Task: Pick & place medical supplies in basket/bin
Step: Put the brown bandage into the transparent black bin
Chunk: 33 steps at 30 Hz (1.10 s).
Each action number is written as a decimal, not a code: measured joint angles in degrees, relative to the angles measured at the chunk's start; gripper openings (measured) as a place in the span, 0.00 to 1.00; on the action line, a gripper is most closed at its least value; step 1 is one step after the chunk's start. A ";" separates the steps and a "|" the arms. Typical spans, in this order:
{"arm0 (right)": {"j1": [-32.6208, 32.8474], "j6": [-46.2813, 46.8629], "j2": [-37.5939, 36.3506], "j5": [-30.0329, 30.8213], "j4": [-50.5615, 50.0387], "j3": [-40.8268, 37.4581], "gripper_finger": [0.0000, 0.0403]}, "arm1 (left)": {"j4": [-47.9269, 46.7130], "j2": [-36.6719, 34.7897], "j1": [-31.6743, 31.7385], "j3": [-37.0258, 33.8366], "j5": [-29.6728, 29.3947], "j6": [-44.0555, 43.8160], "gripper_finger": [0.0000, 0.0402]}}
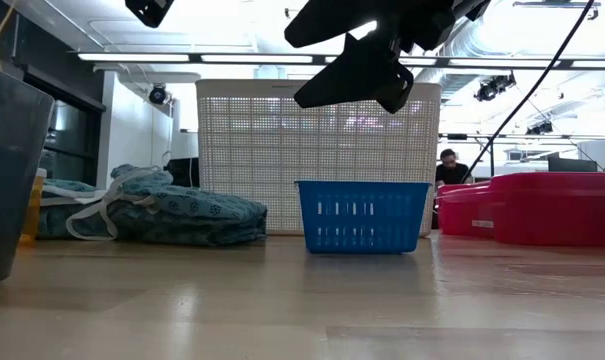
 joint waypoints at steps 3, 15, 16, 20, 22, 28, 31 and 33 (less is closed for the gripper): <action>0.04 -0.17 0.00 -0.58 -0.86 0.00 0.63 | 0.00 0.00 0.02 0.00 0.02 0.00 0.57; 0.42 20.10 -5.80 -8.24 -27.00 -0.03 0.63 | 0.02 0.02 0.00 0.00 0.04 0.02 0.57; 0.62 22.52 -6.57 -9.31 -28.88 -0.02 0.63 | 0.02 0.02 0.00 0.00 0.04 0.02 0.57; 2.41 31.54 -9.04 -11.84 -36.98 0.02 0.63 | 0.14 0.02 0.00 0.00 0.04 0.02 0.57; 3.82 35.92 -10.40 -12.02 -39.99 0.00 0.63 | 0.22 0.02 0.00 0.00 0.04 0.02 0.57; 9.24 53.60 -14.12 -13.14 -47.68 0.00 0.63 | 0.33 0.02 0.00 0.00 0.04 0.02 0.57; 12.34 62.78 -15.89 -15.32 -49.10 0.00 0.63 | 0.33 0.02 0.00 0.00 0.04 0.04 0.57; 14.26 68.41 -16.23 -16.52 -50.05 0.00 0.63 | 0.31 0.02 0.00 0.00 0.04 0.04 0.57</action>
